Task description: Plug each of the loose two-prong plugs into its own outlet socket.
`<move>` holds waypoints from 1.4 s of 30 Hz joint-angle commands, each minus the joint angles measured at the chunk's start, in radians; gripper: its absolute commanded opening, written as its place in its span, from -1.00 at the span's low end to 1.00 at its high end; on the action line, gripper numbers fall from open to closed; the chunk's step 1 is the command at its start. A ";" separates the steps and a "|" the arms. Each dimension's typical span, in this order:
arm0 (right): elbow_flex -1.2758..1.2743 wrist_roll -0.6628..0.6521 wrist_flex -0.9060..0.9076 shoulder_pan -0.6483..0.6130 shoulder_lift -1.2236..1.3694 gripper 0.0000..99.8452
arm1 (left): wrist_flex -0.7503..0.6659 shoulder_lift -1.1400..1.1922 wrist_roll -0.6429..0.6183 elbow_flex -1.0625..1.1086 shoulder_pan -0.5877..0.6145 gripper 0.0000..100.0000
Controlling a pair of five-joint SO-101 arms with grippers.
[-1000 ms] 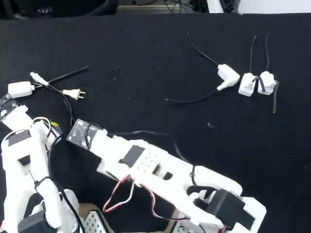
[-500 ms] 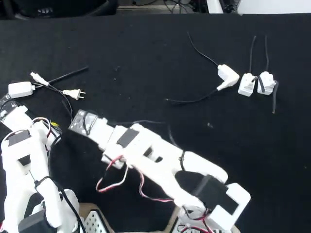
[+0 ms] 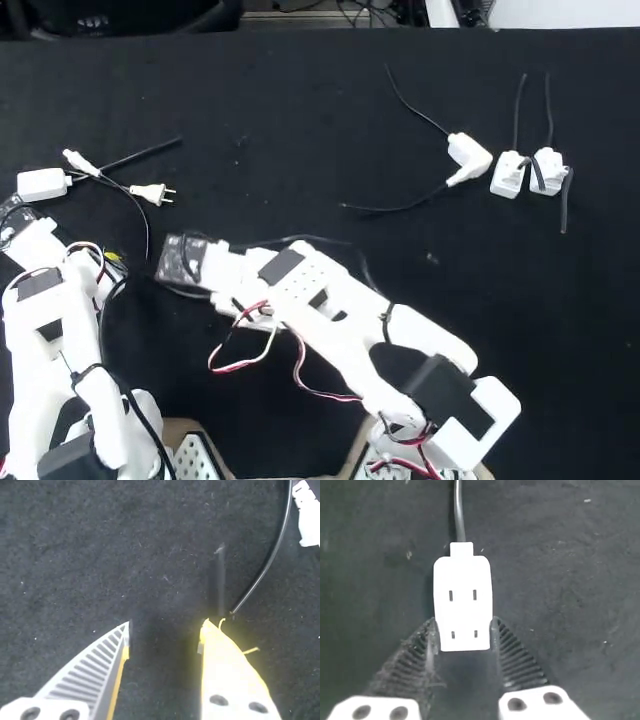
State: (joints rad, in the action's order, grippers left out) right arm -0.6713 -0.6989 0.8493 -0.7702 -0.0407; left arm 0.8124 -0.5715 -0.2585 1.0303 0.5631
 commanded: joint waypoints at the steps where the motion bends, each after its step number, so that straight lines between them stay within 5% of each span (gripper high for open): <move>1: -0.031 -0.106 0.077 0.017 -0.045 -0.98 | -0.005 -0.028 -0.005 -0.035 0.007 -0.55; 11: -0.234 -0.031 -0.078 0.014 -0.268 -0.96 | -0.005 -0.028 -0.003 -0.035 0.002 -0.55; 19: -0.156 0.080 -0.080 0.021 -0.186 -0.45 | -0.005 -0.028 -0.003 -0.031 0.004 -0.55; 28: -0.205 0.083 -0.020 0.144 -0.409 -0.50 | -0.005 -0.028 -0.003 -0.031 0.001 -0.55; 42: -0.358 0.209 -0.025 0.014 -0.498 -0.50 | -0.005 -0.028 -0.002 -0.030 0.007 -0.55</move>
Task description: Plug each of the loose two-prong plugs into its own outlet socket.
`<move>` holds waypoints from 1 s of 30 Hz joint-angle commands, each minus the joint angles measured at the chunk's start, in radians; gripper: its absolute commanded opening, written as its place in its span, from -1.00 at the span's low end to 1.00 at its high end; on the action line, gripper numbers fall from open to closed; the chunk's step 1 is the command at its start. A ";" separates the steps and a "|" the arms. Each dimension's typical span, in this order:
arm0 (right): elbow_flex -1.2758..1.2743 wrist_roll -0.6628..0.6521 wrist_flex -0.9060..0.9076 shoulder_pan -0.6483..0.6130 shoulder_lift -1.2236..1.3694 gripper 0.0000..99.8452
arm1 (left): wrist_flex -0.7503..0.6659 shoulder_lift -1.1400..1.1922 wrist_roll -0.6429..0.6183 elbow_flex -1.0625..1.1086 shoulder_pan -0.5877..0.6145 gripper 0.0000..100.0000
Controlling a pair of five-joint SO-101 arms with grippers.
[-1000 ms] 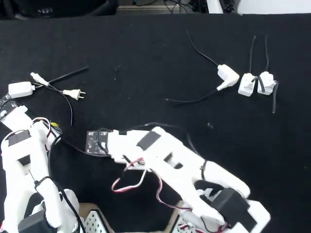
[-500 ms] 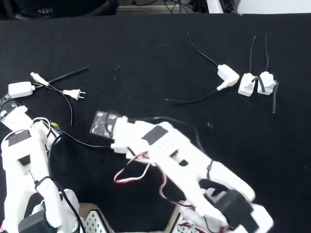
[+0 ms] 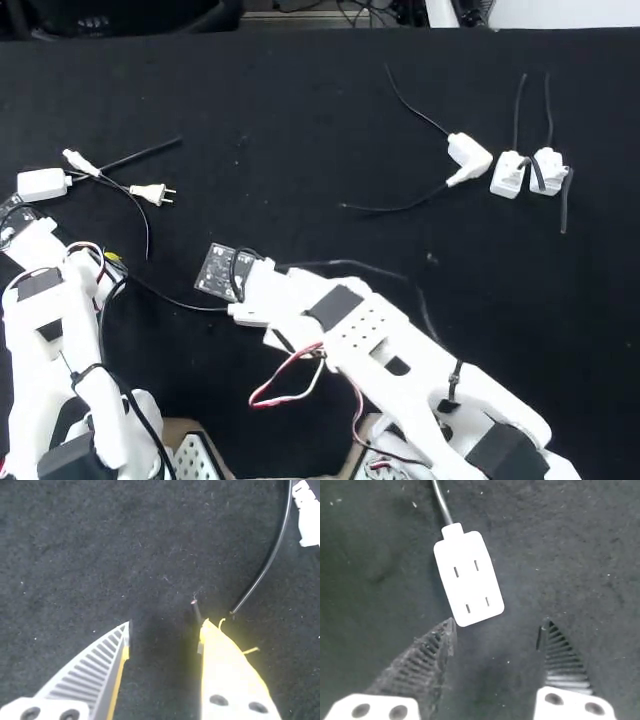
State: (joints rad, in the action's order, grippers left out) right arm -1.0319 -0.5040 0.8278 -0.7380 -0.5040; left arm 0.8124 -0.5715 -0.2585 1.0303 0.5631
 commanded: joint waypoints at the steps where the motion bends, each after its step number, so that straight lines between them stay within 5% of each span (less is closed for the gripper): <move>1: -0.002 0.014 -0.020 -0.018 -0.027 -0.50 | -0.005 -0.028 -0.002 -0.028 0.007 -0.55; 10: 0.110 0.000 -0.110 0.097 0.217 -0.50 | -0.005 -0.028 -0.002 -0.027 0.007 -0.55; 23: 0.160 0.008 -0.176 0.101 0.288 -0.50 | -0.005 -0.028 -0.002 -0.028 0.007 -0.55; 30: 0.188 0.011 -0.012 0.101 0.189 -0.50 | -0.005 -0.028 -0.002 -0.035 0.002 -0.54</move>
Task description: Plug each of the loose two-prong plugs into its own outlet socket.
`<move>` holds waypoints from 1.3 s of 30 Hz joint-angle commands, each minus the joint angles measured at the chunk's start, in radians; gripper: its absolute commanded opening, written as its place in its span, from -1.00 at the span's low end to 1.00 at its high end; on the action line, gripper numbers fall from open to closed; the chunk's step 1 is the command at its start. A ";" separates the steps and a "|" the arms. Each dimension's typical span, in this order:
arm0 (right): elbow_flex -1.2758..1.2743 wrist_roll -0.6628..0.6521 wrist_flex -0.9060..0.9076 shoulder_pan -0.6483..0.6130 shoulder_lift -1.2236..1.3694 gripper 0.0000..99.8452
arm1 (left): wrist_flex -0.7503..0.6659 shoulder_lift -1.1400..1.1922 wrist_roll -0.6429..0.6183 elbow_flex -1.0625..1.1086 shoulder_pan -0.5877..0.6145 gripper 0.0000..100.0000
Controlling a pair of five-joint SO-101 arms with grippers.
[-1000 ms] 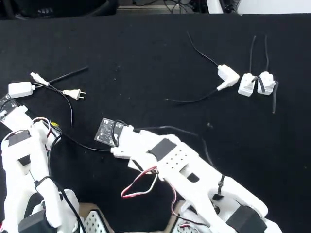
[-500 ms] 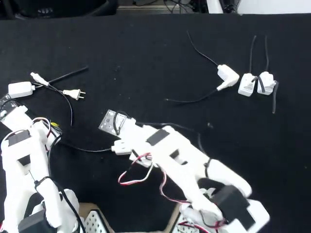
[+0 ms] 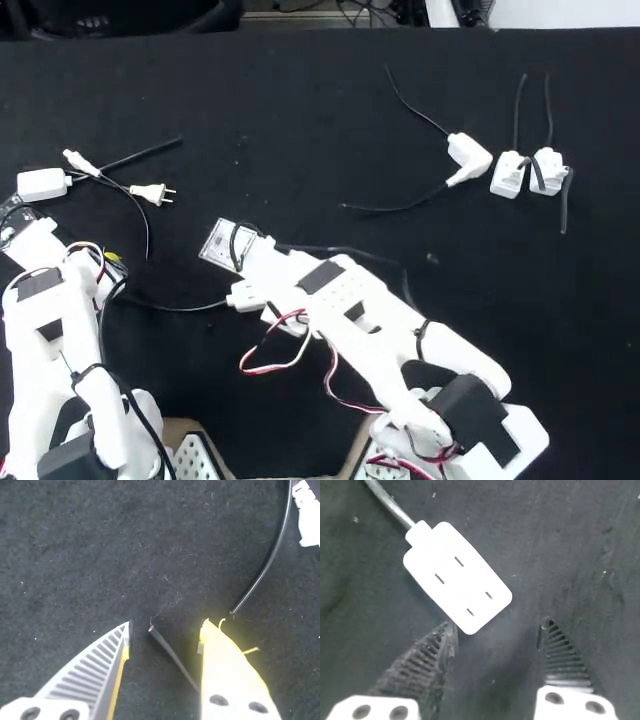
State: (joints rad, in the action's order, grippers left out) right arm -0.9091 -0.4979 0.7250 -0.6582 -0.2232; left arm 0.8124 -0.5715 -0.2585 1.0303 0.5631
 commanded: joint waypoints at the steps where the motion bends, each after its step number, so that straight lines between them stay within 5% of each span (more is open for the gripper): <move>1: 0.068 0.020 0.132 0.021 -0.131 -0.50 | -0.005 -0.028 0.003 -0.038 0.002 -0.54; 8: -0.010 0.098 0.141 0.141 -0.378 -0.50 | 0.014 -0.015 0.213 -0.120 0.002 -0.54; 20: -0.199 0.192 -0.222 0.212 -0.328 -0.50 | 0.367 0.358 0.440 -0.694 -0.054 -0.54; 39: -0.208 0.190 -0.227 0.213 -0.328 -0.50 | 0.453 1.079 0.069 -1.408 -0.148 -0.39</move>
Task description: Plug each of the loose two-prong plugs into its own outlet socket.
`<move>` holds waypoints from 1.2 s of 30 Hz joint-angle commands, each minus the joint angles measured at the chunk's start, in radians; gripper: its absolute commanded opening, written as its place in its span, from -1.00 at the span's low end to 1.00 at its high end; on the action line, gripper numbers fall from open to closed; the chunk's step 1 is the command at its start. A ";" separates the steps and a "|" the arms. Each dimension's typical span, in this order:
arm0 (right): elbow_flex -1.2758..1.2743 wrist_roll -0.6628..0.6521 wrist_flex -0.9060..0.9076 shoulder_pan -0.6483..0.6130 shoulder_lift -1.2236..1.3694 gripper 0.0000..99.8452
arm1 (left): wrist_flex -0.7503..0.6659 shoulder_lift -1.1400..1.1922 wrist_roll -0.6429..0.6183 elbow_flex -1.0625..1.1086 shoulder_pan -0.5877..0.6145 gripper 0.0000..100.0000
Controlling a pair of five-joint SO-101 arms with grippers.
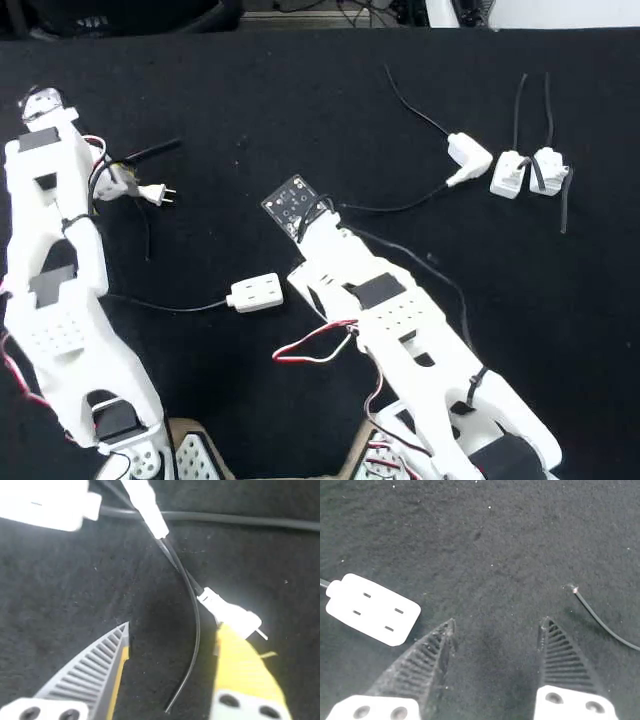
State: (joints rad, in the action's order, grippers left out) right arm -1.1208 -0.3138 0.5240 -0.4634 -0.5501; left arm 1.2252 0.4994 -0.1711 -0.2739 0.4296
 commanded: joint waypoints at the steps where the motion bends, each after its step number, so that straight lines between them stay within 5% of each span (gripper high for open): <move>1: 0.004 0.006 -0.026 0.018 -0.001 -0.50 | 0.060 0.020 -0.002 -0.127 -0.022 -0.40; 20: 0.004 0.006 -0.026 0.018 0.001 -0.50 | 0.095 0.348 -0.086 -0.522 0.010 -0.41; 26: 0.004 0.006 -0.026 0.018 0.001 -0.50 | 0.267 0.387 -0.071 -0.624 0.012 -0.62; 36: 0.004 0.006 -0.026 0.018 0.001 -0.50 | 0.529 0.387 0.132 -0.840 0.012 -0.63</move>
State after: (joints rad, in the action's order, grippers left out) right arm -1.1208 -0.3138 0.5240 -0.4634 -0.5501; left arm 1.7177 0.9168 -0.0775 -1.0211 0.4281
